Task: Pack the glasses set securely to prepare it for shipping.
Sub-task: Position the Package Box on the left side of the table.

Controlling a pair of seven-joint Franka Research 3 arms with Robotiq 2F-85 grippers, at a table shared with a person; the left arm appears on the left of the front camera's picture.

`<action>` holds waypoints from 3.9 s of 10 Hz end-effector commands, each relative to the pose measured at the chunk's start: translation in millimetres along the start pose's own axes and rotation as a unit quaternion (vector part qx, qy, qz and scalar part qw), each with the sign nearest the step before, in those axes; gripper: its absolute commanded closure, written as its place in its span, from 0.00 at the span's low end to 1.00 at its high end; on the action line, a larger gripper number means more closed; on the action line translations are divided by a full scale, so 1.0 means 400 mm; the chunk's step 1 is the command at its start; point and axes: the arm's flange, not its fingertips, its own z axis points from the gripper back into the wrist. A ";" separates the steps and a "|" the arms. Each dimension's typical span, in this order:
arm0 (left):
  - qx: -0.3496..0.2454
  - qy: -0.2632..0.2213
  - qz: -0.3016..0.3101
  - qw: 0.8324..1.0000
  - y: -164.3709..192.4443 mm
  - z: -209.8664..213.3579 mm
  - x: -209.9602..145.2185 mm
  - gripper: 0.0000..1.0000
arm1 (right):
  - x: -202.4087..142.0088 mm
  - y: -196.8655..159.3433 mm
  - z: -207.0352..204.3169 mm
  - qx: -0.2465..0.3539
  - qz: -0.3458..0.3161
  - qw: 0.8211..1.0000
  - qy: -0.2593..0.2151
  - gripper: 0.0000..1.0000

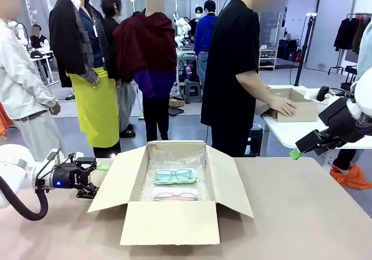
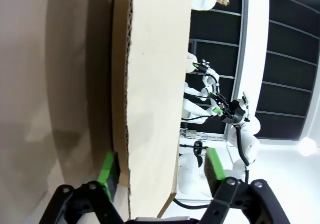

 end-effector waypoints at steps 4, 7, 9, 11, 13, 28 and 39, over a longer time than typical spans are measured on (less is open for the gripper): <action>-0.050 0.001 -0.005 0.999 -0.004 0.012 0.022 0.83 | 0.000 0.007 -0.001 -0.001 0.001 1.000 0.003 0.00; -0.055 0.006 -0.009 0.998 -0.007 0.018 0.022 1.00 | 0.000 0.007 -0.001 -0.001 0.001 1.000 0.003 0.00; -0.053 0.013 -0.022 0.998 -0.012 0.022 0.021 1.00 | 0.000 0.007 -0.001 -0.001 0.001 1.000 0.003 0.00; -0.050 0.017 -0.045 0.998 -0.025 0.043 0.027 1.00 | 0.000 0.007 -0.001 -0.001 0.001 1.000 0.003 0.00; -0.038 0.027 -0.062 0.997 -0.054 0.112 0.038 1.00 | 0.000 0.007 -0.001 -0.001 0.001 1.000 0.003 0.00; 0.013 -0.020 -0.079 0.997 -0.067 0.854 -0.027 1.00 | 0.000 0.007 -0.001 -0.001 0.001 1.000 0.003 0.00; 0.030 -0.036 -0.067 0.997 -0.047 0.982 -0.061 0.00 | 0.000 0.007 -0.001 -0.001 0.001 1.000 0.003 0.00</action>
